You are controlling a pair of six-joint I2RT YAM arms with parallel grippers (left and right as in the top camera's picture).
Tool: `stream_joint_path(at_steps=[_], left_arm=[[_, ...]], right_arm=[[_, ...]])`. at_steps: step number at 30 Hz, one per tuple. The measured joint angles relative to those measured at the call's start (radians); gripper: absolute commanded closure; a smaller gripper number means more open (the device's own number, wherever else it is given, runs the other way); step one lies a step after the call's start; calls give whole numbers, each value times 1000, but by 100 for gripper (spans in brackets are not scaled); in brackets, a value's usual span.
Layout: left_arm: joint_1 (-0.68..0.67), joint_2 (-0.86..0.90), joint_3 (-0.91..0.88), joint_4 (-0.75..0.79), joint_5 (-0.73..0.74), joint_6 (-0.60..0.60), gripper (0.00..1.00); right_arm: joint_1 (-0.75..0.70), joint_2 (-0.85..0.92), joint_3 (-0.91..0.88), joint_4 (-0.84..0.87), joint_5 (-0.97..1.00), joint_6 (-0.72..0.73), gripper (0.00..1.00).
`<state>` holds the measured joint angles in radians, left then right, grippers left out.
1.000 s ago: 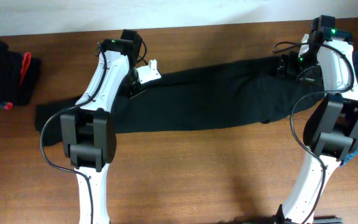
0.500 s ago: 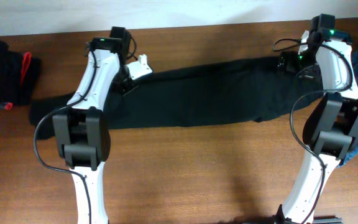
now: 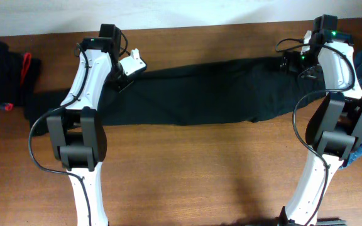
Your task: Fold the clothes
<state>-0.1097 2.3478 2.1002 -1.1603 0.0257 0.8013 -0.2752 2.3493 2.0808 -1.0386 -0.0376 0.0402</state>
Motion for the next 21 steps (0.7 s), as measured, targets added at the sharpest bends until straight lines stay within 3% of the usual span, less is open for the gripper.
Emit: stream_joint_path(at_steps=[6, 12, 21], left_arm=[[0, 0, 0, 64, 0, -30, 98], [1, 0, 0, 73, 0, -46, 83], [15, 5, -67, 175, -37, -72, 83]], right_arm=[[0, 26, 0, 5, 0, -2, 2], [0, 33, 0, 7, 0, -19, 1], [0, 33, 0, 8, 0, -26, 1]])
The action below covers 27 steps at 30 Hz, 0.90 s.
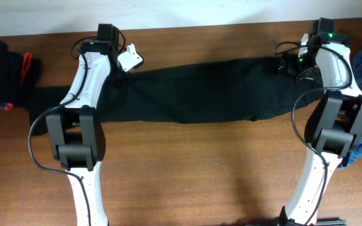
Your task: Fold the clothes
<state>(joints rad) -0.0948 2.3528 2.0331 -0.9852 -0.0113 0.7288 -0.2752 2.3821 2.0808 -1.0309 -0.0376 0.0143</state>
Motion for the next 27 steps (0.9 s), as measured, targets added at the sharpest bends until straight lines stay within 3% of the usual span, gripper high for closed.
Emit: stream_joint_path(at_steps=[2, 5, 9, 12, 14, 15, 17, 18, 19, 22, 25, 27], left_arm=[[3, 10, -6, 30, -25, -36, 82], [11, 16, -6, 55, -87, -120, 61], [23, 16, 38, 42, -144, -231, 51], [27, 3, 78, 32, -162, -310, 24], [27, -22, 95, 21, -154, -364, 22], [27, -40, 102, 10, -136, -390, 28], [27, -87, 111, -24, -52, -436, 66], [27, -111, 114, -42, -2, -447, 78], [25, -138, 122, -63, 63, -459, 85], [13, -178, 134, -103, 182, -480, 90], [-18, -183, 130, -125, 253, -507, 93], [-47, -178, 106, -132, 282, -529, 97]], right_arm=[[0, 0, 0, 4, 0, 0, 1], [0, 0, 1, 10, 0, -5, 1], [0, 1, 66, -49, 0, -18, 1], [0, 1, 182, -139, 0, -27, 1], [0, 0, 274, -228, -1, -42, 1], [0, -3, 324, -279, -4, -50, 1], [0, -13, 386, -362, -11, -62, 1], [0, -19, 407, -403, -19, -67, 2], [0, -26, 421, -441, -33, -71, 10], [4, -34, 432, -531, -95, -103, 46], [23, -34, 432, -594, -170, -143, 96], [51, -34, 432, -605, -202, -166, 96]])
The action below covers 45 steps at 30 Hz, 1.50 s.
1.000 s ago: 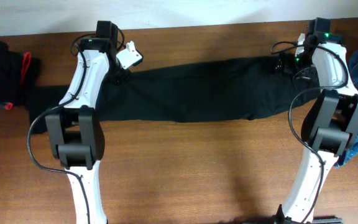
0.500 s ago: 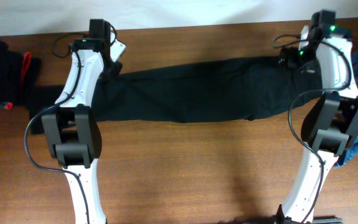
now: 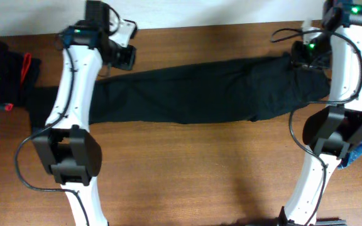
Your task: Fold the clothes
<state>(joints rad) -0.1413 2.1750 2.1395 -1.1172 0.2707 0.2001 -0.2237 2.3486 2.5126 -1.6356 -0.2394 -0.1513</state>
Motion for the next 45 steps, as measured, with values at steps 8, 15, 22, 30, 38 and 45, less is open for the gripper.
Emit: stream_joint_path(at_steps=[8, 15, 22, 30, 38, 45], left_arm=[[-114, 26, -77, -1, 37, -84, 99], [-191, 26, -116, 65, 2, -159, 99], [-195, 26, -225, 152, -24, -217, 99], [-193, 26, -396, 314, -87, -270, 99], [-181, 27, -484, 388, -172, -284, 96], [-116, 48, -488, 373, -181, -288, 96]], right_arm=[[187, 0, 0, -21, -53, -55, 96], [325, 0, -69, 11, -68, -79, 96], [377, 0, -283, 135, -89, -89, 96], [391, 0, -451, 283, -107, -89, 96], [398, 0, -542, 376, -103, -90, 96], [398, 0, -578, 411, -43, -88, 96]])
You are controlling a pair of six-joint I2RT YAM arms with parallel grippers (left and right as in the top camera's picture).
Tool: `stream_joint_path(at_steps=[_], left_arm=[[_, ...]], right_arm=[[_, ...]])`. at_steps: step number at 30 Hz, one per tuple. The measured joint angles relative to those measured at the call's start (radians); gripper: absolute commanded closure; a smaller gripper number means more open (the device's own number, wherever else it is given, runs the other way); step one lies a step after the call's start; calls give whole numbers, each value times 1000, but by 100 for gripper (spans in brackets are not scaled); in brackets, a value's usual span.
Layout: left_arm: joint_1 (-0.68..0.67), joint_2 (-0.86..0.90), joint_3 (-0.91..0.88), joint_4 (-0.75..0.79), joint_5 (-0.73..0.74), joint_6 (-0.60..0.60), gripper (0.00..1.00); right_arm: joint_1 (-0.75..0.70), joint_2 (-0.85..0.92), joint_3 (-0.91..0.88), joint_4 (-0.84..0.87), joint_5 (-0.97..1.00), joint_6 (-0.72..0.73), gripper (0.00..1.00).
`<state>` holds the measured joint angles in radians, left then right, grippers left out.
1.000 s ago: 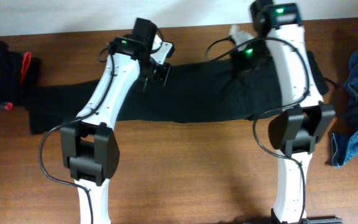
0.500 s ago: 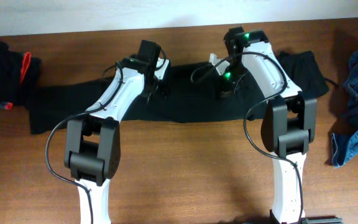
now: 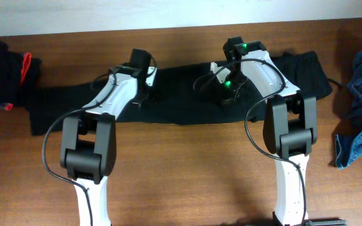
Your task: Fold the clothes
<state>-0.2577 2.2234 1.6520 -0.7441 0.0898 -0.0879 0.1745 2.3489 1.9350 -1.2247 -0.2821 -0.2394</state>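
Note:
A pair of black trousers (image 3: 181,100) lies stretched left to right across the far half of the wooden table (image 3: 187,176). Its waist end (image 3: 307,72) is at the right and its leg ends (image 3: 49,107) at the left. My left gripper (image 3: 142,97) points down over the trousers left of their middle. Right of the middle, my right gripper (image 3: 224,94) is also low over the cloth. Both sets of fingers are dark against the black cloth, so how the jaws stand and whether they hold fabric does not show.
A pile of black clothing with a red strip (image 3: 8,72) sits at the far left edge. Blue denim garments lie at the right edge, some hanging toward the front. A wall runs along the table's far side.
Both arms have come in from the far ends of the trousers to their middle and are lower. The waist end, then under the right arm, now lies uncovered at the right.
My grippers first sat at the far edge of the trousers, left near the legs and right at the waist. At the second moment they were still there. By the third moment both arms were raised and further back. Now both are over the garment's middle.

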Motion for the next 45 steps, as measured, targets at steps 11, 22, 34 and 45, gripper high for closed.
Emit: stream_joint_path(at_steps=[11, 22, 34, 45], left_arm=[[146, 0, 1, -62, 39, 11, 100], [220, 0, 2, -67, 52, 16, 100], [225, 0, 2, -69, 24, 61, 100], [227, 0, 5, -71, 10, 72, 100]], right_arm=[[-84, 0, -2, 20, 61, 5, 96], [-217, 0, 2, 26, 59, 8, 96], [-363, 0, 105, 38, 84, 30, 87], [-433, 6, 105, 86, 148, 61, 94]])
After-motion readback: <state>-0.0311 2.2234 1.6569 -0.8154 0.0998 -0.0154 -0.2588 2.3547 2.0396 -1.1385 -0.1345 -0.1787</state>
